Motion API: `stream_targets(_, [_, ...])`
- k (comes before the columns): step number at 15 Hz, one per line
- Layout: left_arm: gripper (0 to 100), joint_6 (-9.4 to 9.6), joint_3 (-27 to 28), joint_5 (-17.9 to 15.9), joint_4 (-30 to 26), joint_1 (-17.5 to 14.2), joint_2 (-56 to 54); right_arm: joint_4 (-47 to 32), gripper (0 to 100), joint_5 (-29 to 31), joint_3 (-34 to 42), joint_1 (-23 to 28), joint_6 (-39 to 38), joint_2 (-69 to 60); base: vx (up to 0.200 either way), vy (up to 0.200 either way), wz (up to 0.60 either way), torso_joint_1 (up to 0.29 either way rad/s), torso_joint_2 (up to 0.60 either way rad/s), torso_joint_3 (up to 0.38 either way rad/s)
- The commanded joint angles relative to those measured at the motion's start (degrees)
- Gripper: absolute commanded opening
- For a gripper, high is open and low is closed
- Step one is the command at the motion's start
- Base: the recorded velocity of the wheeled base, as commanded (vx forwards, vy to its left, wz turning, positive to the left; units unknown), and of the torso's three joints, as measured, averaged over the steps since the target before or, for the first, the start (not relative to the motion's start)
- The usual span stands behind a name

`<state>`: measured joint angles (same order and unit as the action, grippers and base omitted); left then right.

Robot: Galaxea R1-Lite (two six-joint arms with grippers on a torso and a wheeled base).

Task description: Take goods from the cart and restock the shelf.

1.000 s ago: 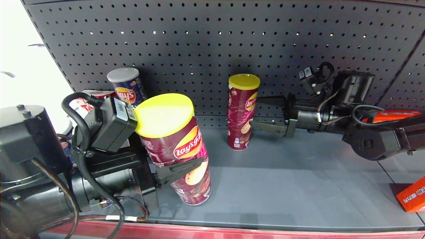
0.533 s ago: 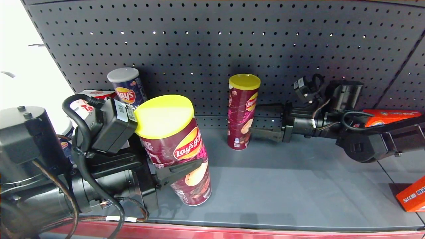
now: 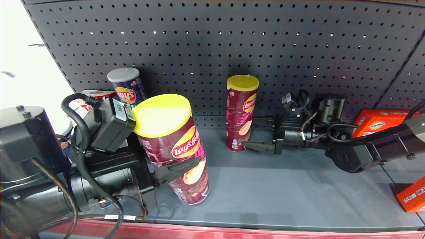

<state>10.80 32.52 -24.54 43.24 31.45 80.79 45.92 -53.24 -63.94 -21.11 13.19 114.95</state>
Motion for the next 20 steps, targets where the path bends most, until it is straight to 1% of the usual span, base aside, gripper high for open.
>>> stream_targets(1, [0,0.01,0.0,0.0,0.0,-0.2,0.1,0.0,100,0.0,3.5,-0.8,0.3,-3.4,0.0,0.0,0.0,0.0,0.0,0.0])
stream_targets(3, [0,0.01,0.0,0.0,0.0,-0.3,0.0,0.0,100,-0.1,7.2,-1.7,0.3,-7.3,0.0,0.0,0.0,0.0,0.0,0.0])
stream_targets(4, [0,0.01,-0.1,0.0,0.0,-0.3,0.0,0.0,100,-0.2,11.3,-3.3,0.3,-11.2,0.0,0.0,0.0,0.0,0.0,0.0])
stream_targets(5, [0,0.01,-0.1,0.0,0.1,-0.3,0.0,0.0,100,-0.1,13.8,-4.0,0.3,-13.3,0.0,0.0,0.0,0.0,0.0,0.0])
stream_targets(6, [0,0.01,-0.1,0.0,0.1,-0.3,0.0,0.0,100,0.0,14.8,-3.6,0.3,-14.0,0.0,0.0,0.0,0.0,0.0,0.0])
stream_targets(7, [0,0.01,-0.1,0.0,0.1,-0.3,0.0,0.0,100,0.3,14.6,-1.9,0.3,-13.7,0.0,0.0,0.0,0.0,0.0,0.0])
stream_targets(8, [0,0.01,-0.1,0.0,0.1,-0.3,-0.1,0.0,100,0.3,14.2,-0.3,0.3,-13.0,0.0,0.0,0.0,0.0,0.0,0.0])
stream_targets(10, [0,0.01,-0.1,0.0,0.1,-0.3,-0.2,0.0,100,0.6,12.6,0.1,0.3,-10.4,0.0,0.0,0.0,0.0,0.0,0.0])
stream_targets(16, [0,-0.08,0.1,0.0,0.1,-0.3,-0.3,-0.2,100,0.6,1.0,-1.7,0.3,0.5,0.0,0.0,0.0,0.0,0.0,0.0])
stream_targets(20, [0,-0.08,0.3,0.0,0.1,-0.6,-0.2,-0.4,100,0.7,-2.1,-4.2,0.3,3.8,0.0,0.0,0.0,0.0,0.0,0.0])
